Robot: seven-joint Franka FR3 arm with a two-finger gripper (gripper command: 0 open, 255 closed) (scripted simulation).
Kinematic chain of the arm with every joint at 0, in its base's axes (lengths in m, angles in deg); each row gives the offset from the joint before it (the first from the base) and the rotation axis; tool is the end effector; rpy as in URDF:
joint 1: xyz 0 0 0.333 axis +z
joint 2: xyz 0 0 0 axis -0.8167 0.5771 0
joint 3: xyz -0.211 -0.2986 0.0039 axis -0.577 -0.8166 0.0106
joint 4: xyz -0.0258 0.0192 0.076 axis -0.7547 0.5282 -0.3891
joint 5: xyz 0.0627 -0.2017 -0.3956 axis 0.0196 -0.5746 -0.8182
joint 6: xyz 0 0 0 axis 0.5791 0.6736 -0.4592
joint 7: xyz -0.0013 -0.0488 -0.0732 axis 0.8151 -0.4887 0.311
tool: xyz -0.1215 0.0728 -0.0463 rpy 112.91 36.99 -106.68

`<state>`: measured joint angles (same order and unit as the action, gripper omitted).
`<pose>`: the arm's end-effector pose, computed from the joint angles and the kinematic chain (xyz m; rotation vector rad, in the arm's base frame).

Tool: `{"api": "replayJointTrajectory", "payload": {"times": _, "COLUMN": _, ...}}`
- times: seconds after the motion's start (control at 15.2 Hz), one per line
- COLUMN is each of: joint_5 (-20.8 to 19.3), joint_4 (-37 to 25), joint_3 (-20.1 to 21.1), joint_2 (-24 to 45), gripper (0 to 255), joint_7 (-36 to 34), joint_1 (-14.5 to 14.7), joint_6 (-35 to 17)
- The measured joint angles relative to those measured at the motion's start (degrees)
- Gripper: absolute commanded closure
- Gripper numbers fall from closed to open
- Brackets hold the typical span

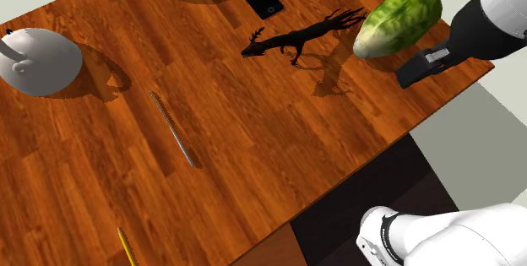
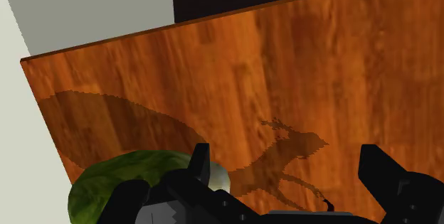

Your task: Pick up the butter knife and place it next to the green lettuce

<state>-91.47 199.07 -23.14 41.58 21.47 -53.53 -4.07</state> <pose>0.3197 -0.0128 0.5959 3.0205 0.0178 0.0995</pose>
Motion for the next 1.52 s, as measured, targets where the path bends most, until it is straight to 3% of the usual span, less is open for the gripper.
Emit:
{"api": "replayJointTrajectory", "payload": {"times": 0.26, "joint_5": 1.39, "joint_4": 0.49, "joint_3": 1.67, "joint_2": 1.98, "gripper": 0, "joint_7": -1.75, "joint_1": 0.88, "joint_6": -1.90}}
{"api": "replayJointTrajectory", "payload": {"times": 0.79, "joint_5": 6.56, "joint_4": -0.52, "joint_3": 8.99, "joint_2": 11.85, "gripper": 0, "joint_7": -9.19, "joint_1": 4.32, "joint_6": -9.05}}
{"api": "replayJointTrajectory", "payload": {"times": 1.52, "joint_5": 9.29, "joint_4": -7.87, "joint_3": 18.33, "joint_2": 29.60, "gripper": 0, "joint_7": -18.84, "joint_1": 7.50, "joint_6": -17.89}}
